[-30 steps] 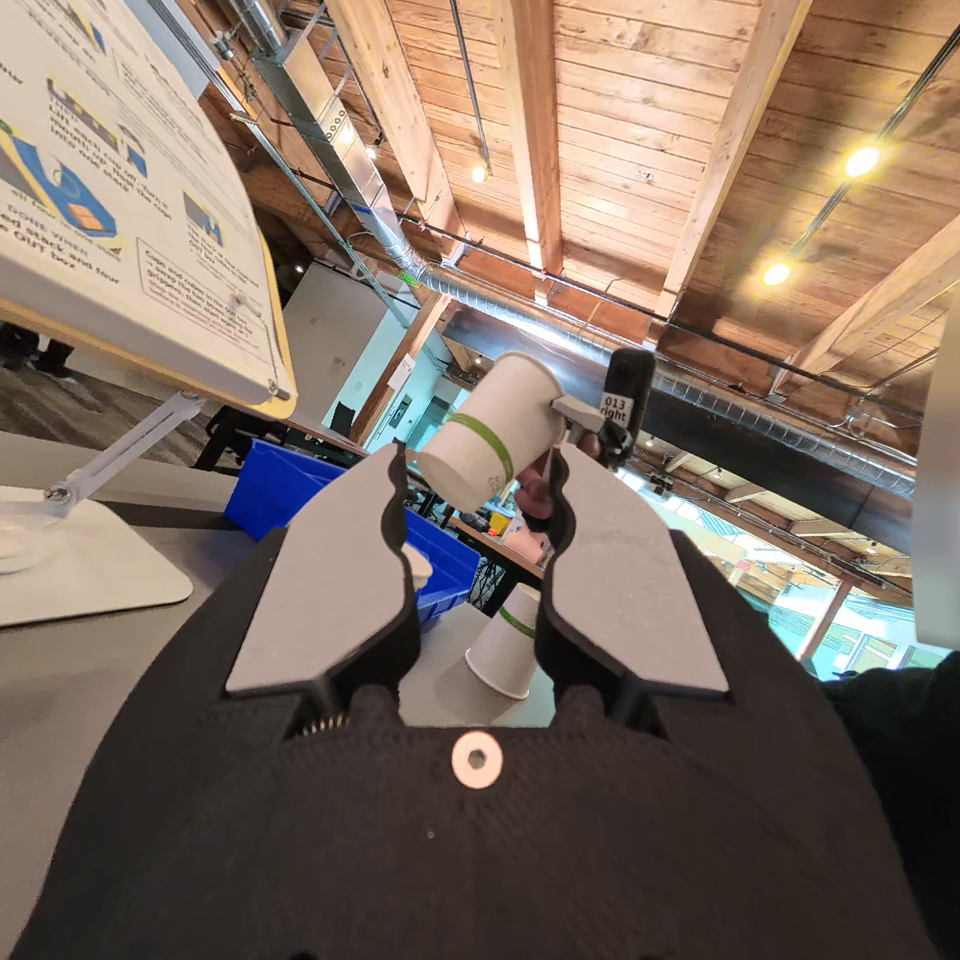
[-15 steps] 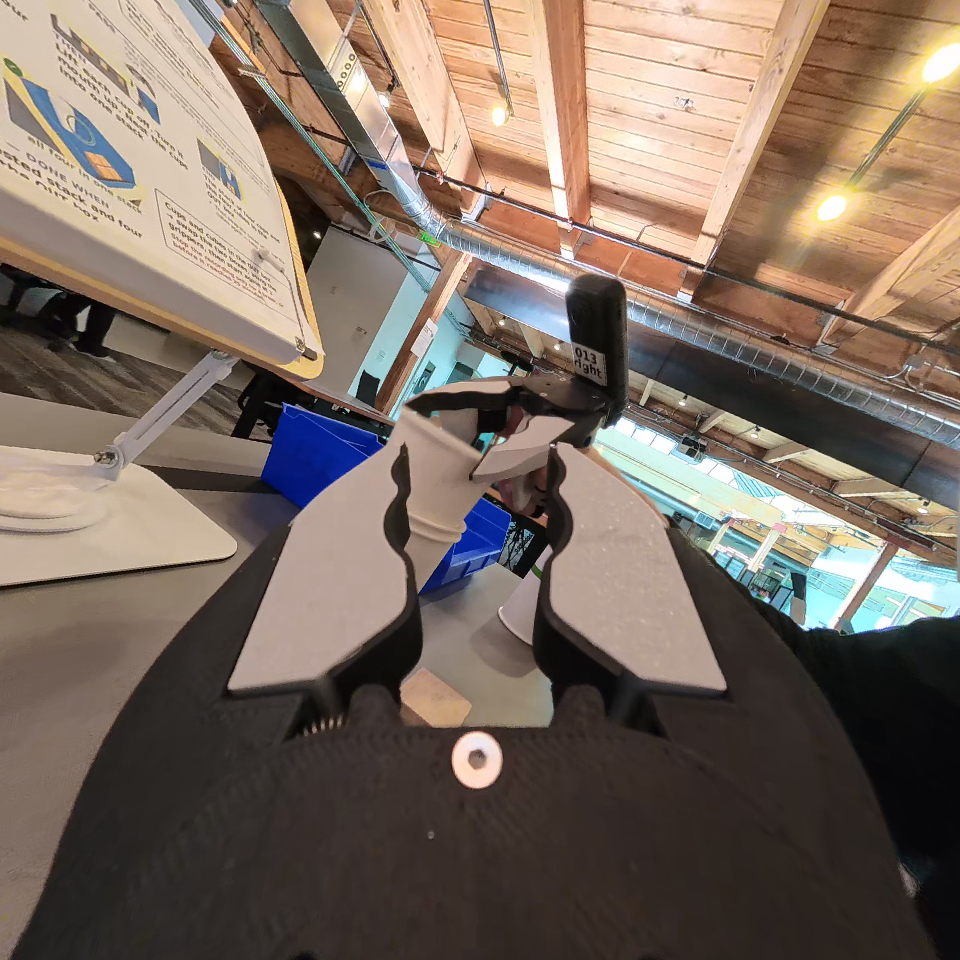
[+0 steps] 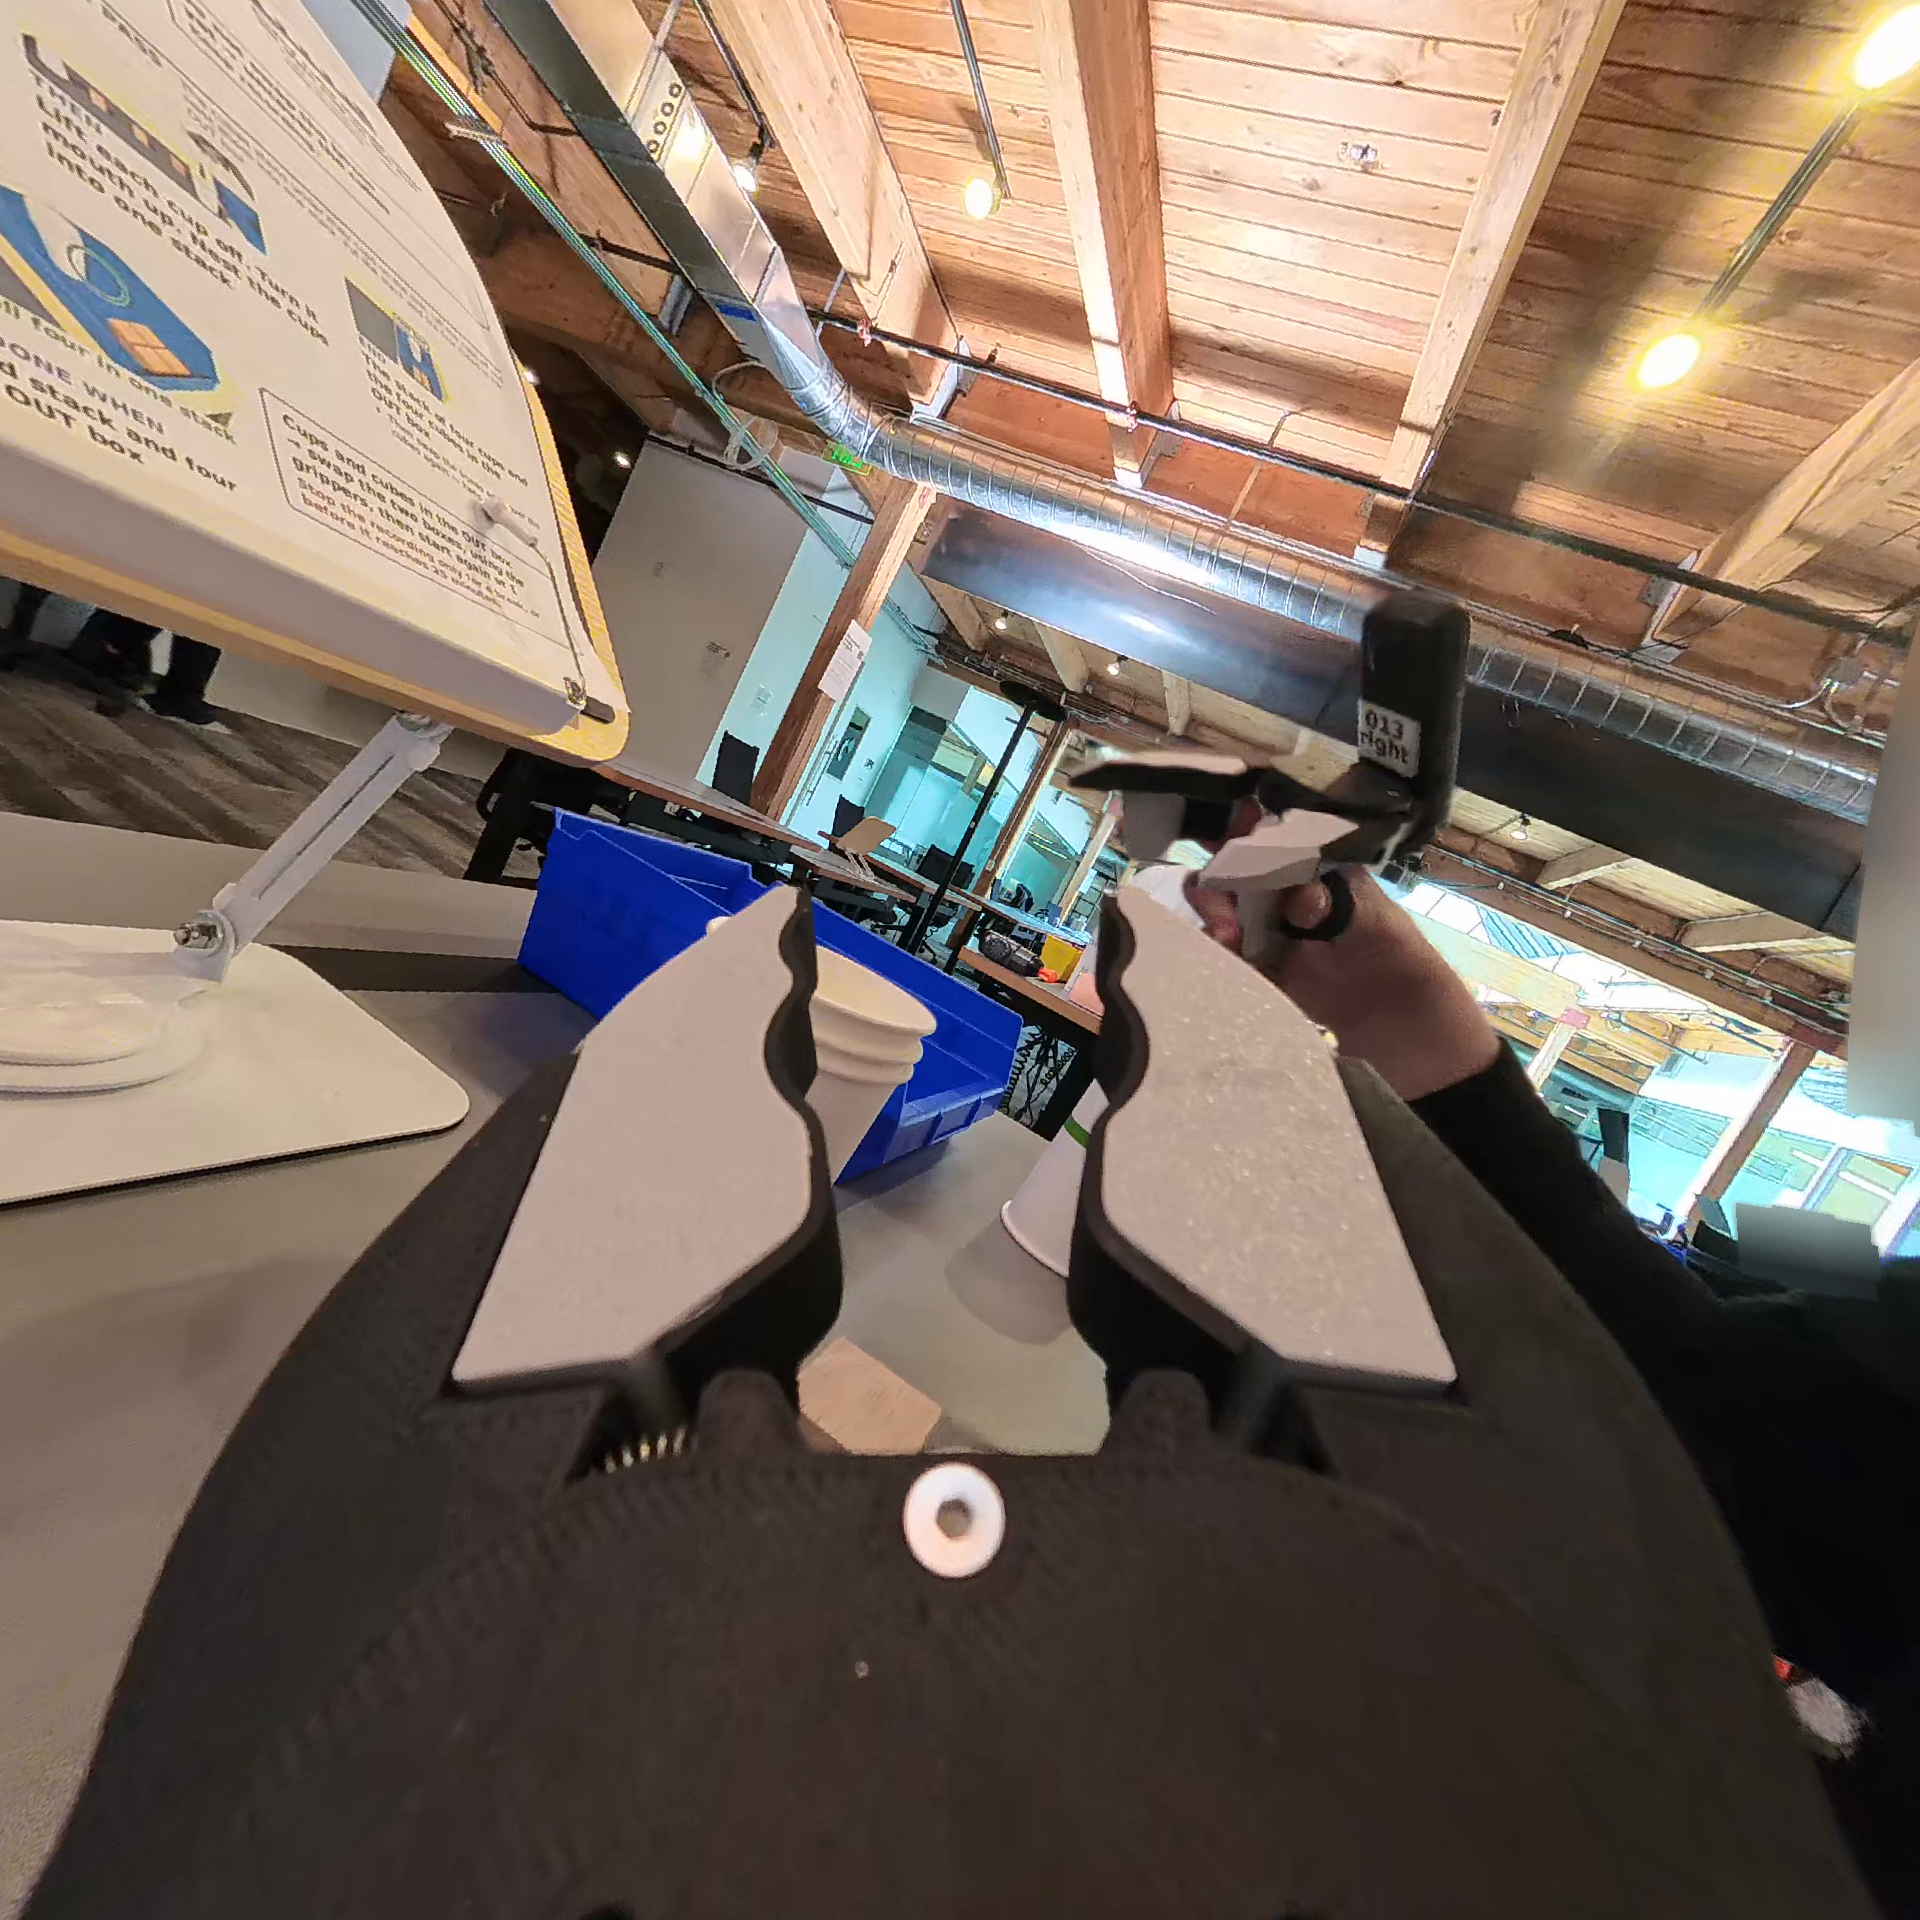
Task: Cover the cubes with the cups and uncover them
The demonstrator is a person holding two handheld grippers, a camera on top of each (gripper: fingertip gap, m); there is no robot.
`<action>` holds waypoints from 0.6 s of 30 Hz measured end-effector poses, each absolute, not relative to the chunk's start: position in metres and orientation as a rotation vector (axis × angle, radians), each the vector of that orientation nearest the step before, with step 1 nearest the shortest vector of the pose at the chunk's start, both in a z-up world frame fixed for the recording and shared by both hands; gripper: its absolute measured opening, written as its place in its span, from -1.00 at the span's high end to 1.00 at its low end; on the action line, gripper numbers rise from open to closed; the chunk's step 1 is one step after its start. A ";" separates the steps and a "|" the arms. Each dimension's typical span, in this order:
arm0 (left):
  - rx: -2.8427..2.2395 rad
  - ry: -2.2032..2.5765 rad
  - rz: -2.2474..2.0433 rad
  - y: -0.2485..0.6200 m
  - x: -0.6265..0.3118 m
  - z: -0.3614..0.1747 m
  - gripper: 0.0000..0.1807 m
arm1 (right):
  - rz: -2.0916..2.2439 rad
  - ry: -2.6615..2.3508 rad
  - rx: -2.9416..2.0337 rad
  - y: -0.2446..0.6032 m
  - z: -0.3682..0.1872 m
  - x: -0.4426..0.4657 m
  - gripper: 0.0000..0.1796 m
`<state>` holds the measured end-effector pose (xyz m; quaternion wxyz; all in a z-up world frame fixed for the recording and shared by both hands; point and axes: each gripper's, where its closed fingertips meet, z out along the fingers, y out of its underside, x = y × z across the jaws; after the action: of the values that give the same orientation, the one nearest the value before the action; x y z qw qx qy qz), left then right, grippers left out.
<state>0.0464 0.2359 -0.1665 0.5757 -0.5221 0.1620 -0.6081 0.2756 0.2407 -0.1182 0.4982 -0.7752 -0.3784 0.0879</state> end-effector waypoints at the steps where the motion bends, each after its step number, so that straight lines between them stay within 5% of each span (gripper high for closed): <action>1: -1.225 0.383 -1.425 0.236 0.048 -0.167 0.43 | 0.192 -0.886 -1.896 0.233 -0.122 0.292 -0.26; 12: -1.232 0.444 -1.423 0.225 0.069 -0.164 0.43 | 0.110 -0.718 -2.226 0.179 -0.236 0.393 -0.30; 18: -1.240 0.488 -1.408 0.218 0.080 -0.162 0.43 | 0.226 -0.722 -2.297 0.182 -0.279 0.393 0.03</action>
<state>0.0796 0.2176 -0.1623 0.5659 -0.5274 0.2074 -0.5988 0.3925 0.1815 -0.2785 0.3536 -0.8884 -0.2793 0.0875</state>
